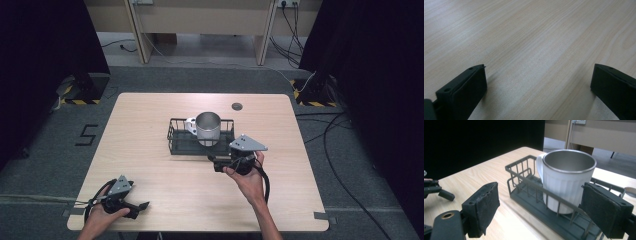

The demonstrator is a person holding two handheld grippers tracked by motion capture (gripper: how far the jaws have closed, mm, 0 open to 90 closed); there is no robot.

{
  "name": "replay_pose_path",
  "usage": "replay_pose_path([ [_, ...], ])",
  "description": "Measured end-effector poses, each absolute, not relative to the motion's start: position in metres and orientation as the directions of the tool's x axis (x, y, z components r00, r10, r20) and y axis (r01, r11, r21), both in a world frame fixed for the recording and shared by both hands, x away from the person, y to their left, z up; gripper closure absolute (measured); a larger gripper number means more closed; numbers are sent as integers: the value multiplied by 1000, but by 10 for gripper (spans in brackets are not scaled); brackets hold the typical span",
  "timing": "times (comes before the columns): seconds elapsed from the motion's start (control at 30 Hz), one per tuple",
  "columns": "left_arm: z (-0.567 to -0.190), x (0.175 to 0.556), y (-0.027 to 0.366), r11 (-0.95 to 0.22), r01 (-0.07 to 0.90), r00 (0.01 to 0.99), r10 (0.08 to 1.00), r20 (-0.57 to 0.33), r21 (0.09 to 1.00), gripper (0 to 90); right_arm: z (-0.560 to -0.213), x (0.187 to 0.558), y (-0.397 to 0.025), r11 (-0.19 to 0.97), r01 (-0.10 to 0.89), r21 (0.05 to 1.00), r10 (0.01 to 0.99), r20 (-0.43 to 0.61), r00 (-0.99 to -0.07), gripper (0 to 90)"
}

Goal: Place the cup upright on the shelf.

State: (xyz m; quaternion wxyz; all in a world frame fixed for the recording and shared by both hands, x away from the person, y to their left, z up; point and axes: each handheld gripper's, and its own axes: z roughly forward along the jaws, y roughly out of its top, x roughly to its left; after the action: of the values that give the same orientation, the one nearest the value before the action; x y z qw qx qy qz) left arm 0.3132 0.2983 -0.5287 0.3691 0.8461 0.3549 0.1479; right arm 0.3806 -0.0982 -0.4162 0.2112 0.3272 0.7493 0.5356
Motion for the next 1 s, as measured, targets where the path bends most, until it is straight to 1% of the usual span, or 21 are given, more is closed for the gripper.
replay_pose_path([
  [0.6,-529,313,298,-476,492,704,710,-12,729,0,-429,359,-112,171,269,948,713,70,-698,153],
  [1.0,-529,313,298,-476,491,704,710,-12,729,0,-446,345,-116,181,281,943,717,69,-694,152],
])
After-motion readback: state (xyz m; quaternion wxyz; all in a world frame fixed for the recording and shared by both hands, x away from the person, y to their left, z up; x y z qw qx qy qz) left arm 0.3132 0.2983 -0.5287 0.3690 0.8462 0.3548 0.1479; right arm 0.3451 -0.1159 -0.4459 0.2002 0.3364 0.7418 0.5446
